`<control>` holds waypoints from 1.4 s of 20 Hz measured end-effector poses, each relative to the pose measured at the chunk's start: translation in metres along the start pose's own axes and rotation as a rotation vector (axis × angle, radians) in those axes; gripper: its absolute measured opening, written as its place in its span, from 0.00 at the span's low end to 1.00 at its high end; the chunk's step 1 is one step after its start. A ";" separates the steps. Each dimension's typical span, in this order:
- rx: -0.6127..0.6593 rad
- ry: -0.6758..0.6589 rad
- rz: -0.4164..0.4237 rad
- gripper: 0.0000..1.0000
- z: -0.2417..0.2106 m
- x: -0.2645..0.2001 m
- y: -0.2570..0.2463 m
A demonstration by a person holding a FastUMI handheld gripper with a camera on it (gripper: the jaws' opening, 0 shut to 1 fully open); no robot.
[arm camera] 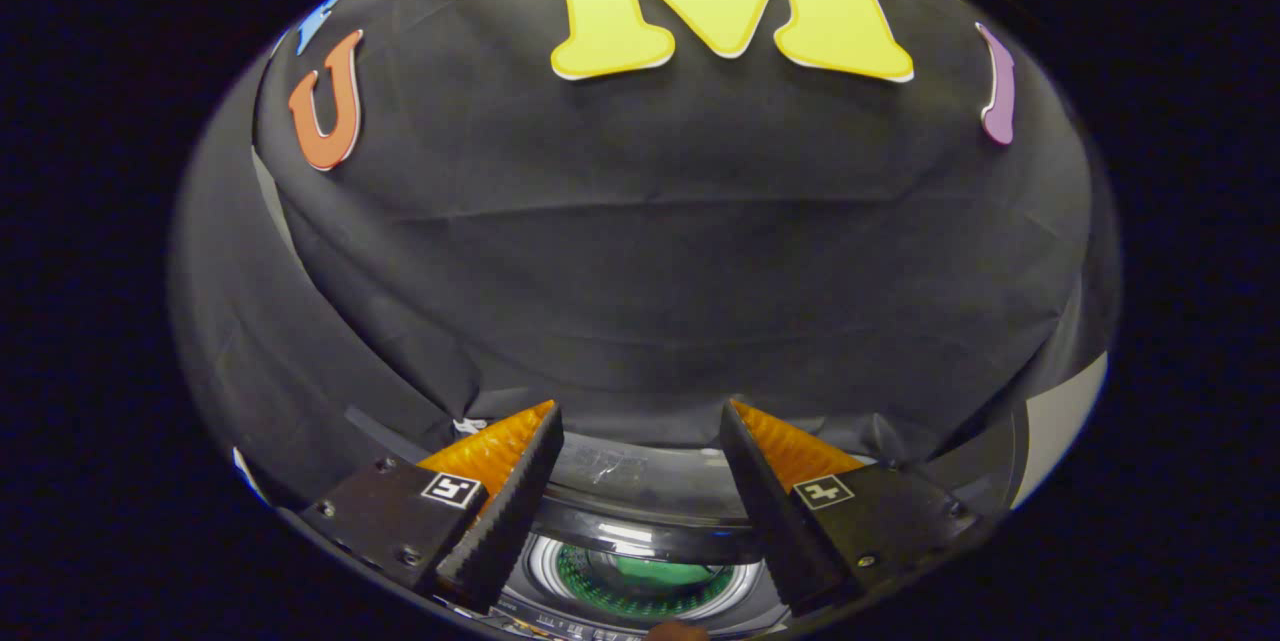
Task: Put the clothes into the washing machine and then close the washing machine lid.
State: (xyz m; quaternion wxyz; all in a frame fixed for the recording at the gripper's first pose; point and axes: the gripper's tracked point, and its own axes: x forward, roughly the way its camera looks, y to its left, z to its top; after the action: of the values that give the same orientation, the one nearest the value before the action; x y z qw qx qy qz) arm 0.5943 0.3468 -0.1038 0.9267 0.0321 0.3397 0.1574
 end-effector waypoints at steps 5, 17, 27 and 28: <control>-0.008 -0.049 -0.005 0.98 -0.005 -0.008 0.002; -0.014 -0.077 -0.002 0.98 -0.046 -0.040 0.011; 0.049 -0.029 0.051 0.96 -0.190 -0.126 0.017; 0.037 -0.042 0.052 0.97 -0.192 -0.137 0.017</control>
State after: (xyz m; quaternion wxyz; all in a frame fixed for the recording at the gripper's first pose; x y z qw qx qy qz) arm 0.3685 0.3106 -0.1636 0.9285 0.0612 0.3221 0.1745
